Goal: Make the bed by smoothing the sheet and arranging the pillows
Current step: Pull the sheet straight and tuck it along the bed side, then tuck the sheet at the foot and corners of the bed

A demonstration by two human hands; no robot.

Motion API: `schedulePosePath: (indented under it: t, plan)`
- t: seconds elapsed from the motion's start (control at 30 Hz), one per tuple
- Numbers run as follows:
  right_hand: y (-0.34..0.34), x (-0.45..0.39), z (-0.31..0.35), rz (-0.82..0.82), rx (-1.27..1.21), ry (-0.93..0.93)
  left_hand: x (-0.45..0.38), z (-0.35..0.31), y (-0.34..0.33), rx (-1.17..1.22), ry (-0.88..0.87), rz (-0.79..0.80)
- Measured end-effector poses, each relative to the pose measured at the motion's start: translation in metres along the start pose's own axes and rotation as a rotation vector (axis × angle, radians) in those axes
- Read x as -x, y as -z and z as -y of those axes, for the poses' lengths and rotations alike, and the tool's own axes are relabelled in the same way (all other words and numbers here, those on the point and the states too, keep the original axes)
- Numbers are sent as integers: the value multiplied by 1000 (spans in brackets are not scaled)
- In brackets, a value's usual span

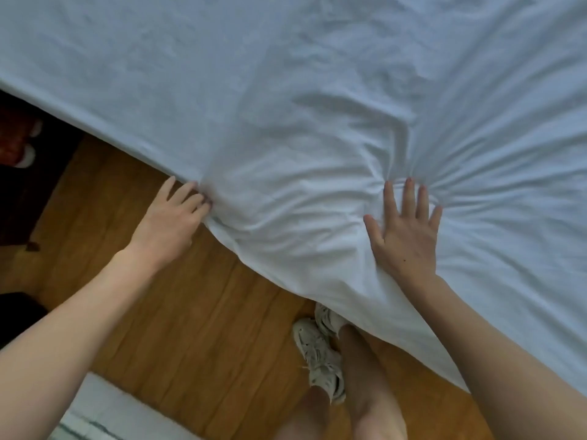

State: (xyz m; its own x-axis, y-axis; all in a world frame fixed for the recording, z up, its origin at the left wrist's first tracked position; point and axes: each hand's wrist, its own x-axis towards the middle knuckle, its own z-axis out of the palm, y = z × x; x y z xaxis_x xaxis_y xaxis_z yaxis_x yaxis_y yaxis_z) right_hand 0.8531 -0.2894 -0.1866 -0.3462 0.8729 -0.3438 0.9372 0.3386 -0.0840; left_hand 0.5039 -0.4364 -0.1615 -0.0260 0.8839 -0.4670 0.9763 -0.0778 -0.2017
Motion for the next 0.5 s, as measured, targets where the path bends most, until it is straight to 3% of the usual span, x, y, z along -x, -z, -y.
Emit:
schedulePosePath:
  t: [0.13, 0.3, 0.5]
  plan:
    - [2, -9, 56, -54, -206, -104, -7, 16, -11, -26, -199, -126]
    - [-3, -27, 149, -114, -224, 45, -28, 38, -29, 19, -342, -314]
    - [-35, -10, 211, -240, -174, 127, -22, 67, -50, 180, -559, -612]
